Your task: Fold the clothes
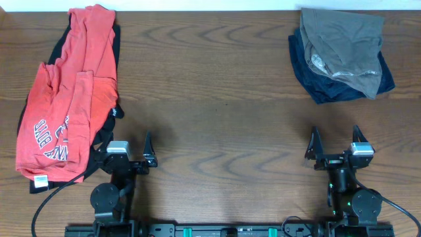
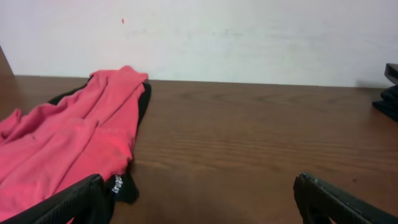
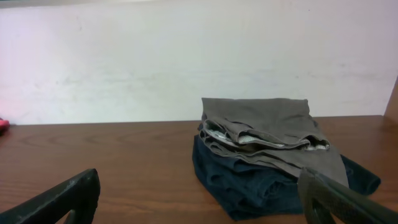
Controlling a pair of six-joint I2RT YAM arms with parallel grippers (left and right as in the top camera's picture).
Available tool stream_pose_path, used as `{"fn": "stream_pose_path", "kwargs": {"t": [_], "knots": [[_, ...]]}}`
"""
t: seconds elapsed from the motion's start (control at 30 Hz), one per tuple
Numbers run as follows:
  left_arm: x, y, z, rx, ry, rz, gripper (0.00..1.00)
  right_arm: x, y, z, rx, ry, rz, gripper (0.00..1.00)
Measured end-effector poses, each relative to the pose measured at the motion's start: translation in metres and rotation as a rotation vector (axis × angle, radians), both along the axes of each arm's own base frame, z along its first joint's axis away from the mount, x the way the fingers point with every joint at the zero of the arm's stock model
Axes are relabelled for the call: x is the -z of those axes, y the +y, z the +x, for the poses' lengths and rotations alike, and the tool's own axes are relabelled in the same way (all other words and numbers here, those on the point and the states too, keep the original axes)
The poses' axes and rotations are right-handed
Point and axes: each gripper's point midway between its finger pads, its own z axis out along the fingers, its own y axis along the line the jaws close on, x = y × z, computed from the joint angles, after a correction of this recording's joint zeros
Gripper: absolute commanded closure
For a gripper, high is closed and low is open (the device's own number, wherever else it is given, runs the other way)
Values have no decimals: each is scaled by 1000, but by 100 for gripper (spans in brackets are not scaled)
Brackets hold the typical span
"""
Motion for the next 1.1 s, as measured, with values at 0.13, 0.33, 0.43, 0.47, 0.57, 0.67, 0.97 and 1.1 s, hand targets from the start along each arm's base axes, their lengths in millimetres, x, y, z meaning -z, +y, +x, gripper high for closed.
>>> {"fn": "stream_pose_path", "kwargs": {"t": [0.13,0.33,0.43,0.47,0.57,0.67,0.97,1.1], "knots": [[8,-1,-2,4,77,-12,2,-8,1,0,-4,5,-8,1],[-15,-3,0,14,174,-19,2,-55,5,7,-30,15,-37,1],[-37,-3,6,17,245,-24,2,-77,11,19,-67,44,-45,1],[-42,-3,9,17,265,-25,2,-81,13,25,-80,61,-45,1],[-49,-3,16,19,390,-33,2,-82,20,46,-125,162,-41,1],[-48,-3,24,18,522,-41,2,-70,26,70,-168,302,-31,1],[-14,12,59,-38,778,-63,2,-12,58,126,-385,618,15,1],[25,56,57,-203,911,-153,2,13,71,131,-466,681,56,1]]}}
